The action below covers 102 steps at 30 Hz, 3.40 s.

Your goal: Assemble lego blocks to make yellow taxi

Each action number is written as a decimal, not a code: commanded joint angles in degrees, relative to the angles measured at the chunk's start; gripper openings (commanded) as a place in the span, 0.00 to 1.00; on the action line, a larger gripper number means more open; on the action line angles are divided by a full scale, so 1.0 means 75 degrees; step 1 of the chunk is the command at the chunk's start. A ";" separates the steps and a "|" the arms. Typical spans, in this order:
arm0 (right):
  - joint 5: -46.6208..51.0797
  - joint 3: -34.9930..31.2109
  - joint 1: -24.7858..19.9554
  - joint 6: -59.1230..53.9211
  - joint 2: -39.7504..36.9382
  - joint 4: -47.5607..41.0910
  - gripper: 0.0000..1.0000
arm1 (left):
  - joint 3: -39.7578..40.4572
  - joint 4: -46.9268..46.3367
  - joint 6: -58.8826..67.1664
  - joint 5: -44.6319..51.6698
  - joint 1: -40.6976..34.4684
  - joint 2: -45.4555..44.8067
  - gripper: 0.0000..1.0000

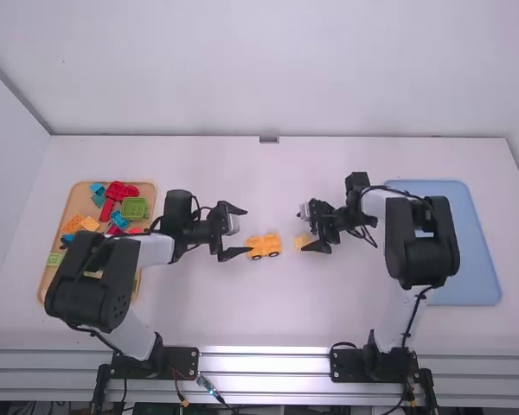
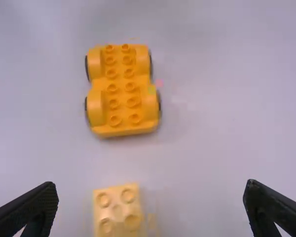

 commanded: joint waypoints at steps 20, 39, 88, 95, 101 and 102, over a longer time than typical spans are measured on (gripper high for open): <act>-0.0248 0.0927 -0.0256 -0.1326 0.1684 -0.0927 0.49 | 0.0122 0.0204 -0.0017 0.0393 -0.0213 0.1265 0.99; -0.0256 0.0431 -0.0262 -0.1244 0.1682 -0.0350 0.27 | 0.0000 0.0213 -0.0029 -0.0662 -0.0676 0.1358 0.99; -0.1078 0.0437 0.0956 0.1160 0.0621 0.0274 0.13 | 0.0968 0.1553 -0.0172 -0.0761 -0.0854 0.3244 0.60; -0.1084 0.0437 0.0953 0.1157 0.0621 0.0224 0.10 | 0.0956 0.1614 -0.0254 -0.0845 -0.0854 0.3244 0.62; -0.1005 0.0437 0.0956 0.1789 0.0364 0.0656 0.07 | 0.0979 0.1580 -0.0265 -0.0845 -0.0851 0.3244 0.62; -0.0973 0.0437 0.0956 0.1816 0.0329 0.0653 0.06 | 0.0985 0.1582 -0.0297 -0.0845 -0.0851 0.3244 0.62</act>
